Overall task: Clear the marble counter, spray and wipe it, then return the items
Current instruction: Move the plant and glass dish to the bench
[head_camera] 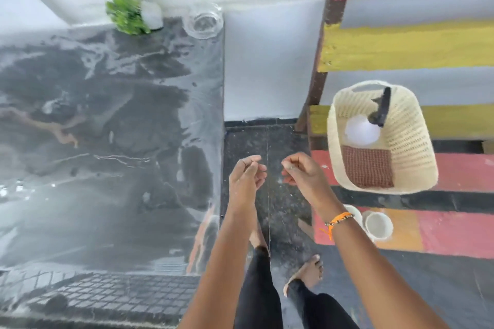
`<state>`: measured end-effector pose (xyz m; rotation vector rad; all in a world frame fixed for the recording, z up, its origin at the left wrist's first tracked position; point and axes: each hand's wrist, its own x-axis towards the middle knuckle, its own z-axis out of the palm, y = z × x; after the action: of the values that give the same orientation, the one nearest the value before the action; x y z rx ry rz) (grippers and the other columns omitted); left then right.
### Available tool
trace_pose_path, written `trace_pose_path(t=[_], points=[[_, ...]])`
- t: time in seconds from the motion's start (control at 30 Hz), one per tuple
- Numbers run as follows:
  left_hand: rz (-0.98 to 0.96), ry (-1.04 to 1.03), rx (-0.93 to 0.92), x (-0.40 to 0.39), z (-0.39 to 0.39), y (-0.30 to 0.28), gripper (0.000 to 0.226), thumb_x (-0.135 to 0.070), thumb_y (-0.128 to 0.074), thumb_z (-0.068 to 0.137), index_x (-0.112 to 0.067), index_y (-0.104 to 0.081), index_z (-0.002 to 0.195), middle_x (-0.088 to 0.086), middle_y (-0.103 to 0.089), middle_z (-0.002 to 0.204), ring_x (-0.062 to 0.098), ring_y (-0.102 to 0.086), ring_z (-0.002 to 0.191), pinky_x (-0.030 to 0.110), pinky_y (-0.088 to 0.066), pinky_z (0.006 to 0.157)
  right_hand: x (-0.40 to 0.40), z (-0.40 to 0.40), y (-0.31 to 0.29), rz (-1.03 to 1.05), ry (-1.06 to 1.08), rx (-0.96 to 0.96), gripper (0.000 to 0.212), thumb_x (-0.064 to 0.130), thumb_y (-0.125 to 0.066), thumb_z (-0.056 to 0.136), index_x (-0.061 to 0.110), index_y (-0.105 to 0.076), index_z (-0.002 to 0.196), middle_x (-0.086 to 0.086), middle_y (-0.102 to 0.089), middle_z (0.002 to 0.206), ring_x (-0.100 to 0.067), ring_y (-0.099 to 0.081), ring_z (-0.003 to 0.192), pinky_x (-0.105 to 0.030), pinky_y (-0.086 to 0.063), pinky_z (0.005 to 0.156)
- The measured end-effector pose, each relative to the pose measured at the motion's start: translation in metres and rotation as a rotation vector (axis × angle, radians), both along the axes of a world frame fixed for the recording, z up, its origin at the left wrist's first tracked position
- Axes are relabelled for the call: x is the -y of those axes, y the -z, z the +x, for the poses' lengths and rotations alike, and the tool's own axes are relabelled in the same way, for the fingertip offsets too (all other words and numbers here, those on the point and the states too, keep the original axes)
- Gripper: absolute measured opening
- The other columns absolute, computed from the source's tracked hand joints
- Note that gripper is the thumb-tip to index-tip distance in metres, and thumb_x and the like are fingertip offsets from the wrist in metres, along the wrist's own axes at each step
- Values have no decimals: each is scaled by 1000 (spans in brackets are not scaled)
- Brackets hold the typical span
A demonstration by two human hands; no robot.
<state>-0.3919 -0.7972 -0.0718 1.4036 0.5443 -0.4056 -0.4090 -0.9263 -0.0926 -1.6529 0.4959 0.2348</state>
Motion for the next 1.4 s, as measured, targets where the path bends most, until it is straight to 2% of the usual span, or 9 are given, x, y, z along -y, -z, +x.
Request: trace_pose_path(t=[0.27, 0.47, 0.6, 0.73, 0.9, 0.97, 1.1, 1.23, 1.4], points=[[25, -224, 161, -84, 141, -31, 23, 0, -44, 92, -15, -57, 80, -1, -49, 60, 6, -42, 49, 14, -36, 51, -73, 151, -39, -157, -169, 179, 9, 7, -51, 91, 8, -60, 91, 1, -58, 74, -13, -56, 68, -27, -50, 71], [110, -206, -7, -114, 271, -32, 19, -11, -49, 92, -17, -53, 74, -2, -47, 68, 10, -47, 59, 18, -41, 58, -103, 256, -41, -523, -258, 349, 30, 4, -49, 88, 9, -61, 116, -4, -50, 103, -24, -54, 98, -33, -42, 96], [141, -181, -72, -107, 336, -39, 23, -16, -50, 95, -5, -53, 115, 1, -53, 74, 8, -51, 59, 18, -44, 60, -112, 298, -38, -490, -310, 329, 46, 3, -49, 90, 6, -44, 136, -9, -38, 115, -26, -47, 112, -30, -37, 105], [30, -287, -63, -103, 370, -47, 22, -18, -55, 93, -7, -47, 76, 5, -49, 68, 10, -48, 54, 18, -45, 55, -111, 325, -28, -617, -222, 309, 43, 11, -47, 92, 5, -44, 134, -9, -40, 114, -30, -51, 104, -30, -41, 90], [-78, -457, -92, -92, 391, -49, 29, -23, -62, 89, -11, -42, 71, 6, -50, 65, 9, -39, 47, 16, -38, 41, -107, 343, -26, -703, -73, 289, 21, 22, -46, 94, 6, -60, 94, -5, -56, 93, -25, -55, 89, -25, -30, 67], [-58, -501, -73, -88, 396, -45, 25, -26, -63, 87, -5, -49, 86, 7, -56, 76, 11, -47, 52, 20, -44, 47, -103, 350, -28, -726, 6, 250, 20, 22, -48, 92, 7, -61, 89, -5, -59, 87, -26, -57, 86, -26, -31, 65], [-42, -597, -74, -88, 406, -37, 43, -29, -67, 83, -8, -46, 114, 16, -59, 123, 30, -58, 113, 45, -50, 93, -97, 360, -29, -727, 204, 194, 17, 14, -55, 85, 9, -54, 102, -7, -56, 112, -28, -55, 96, -27, -31, 70], [-73, -675, -73, -89, 410, -43, 37, -30, -69, 82, -10, -44, 100, 14, -59, 119, 30, -58, 111, 45, -50, 94, -94, 366, -28, -666, 240, 186, 32, 9, -58, 82, 7, -45, 111, -8, -53, 117, -25, -53, 97, -26, -29, 70], [-134, -731, -118, -90, 417, -46, 54, -34, -66, 83, -6, -44, 124, 12, -56, 127, 29, -56, 115, 45, -47, 98, -94, 366, -22, -637, 237, 213, 33, 6, -56, 83, 6, -40, 111, -8, -52, 114, -21, -44, 78, -30, -32, 67]])
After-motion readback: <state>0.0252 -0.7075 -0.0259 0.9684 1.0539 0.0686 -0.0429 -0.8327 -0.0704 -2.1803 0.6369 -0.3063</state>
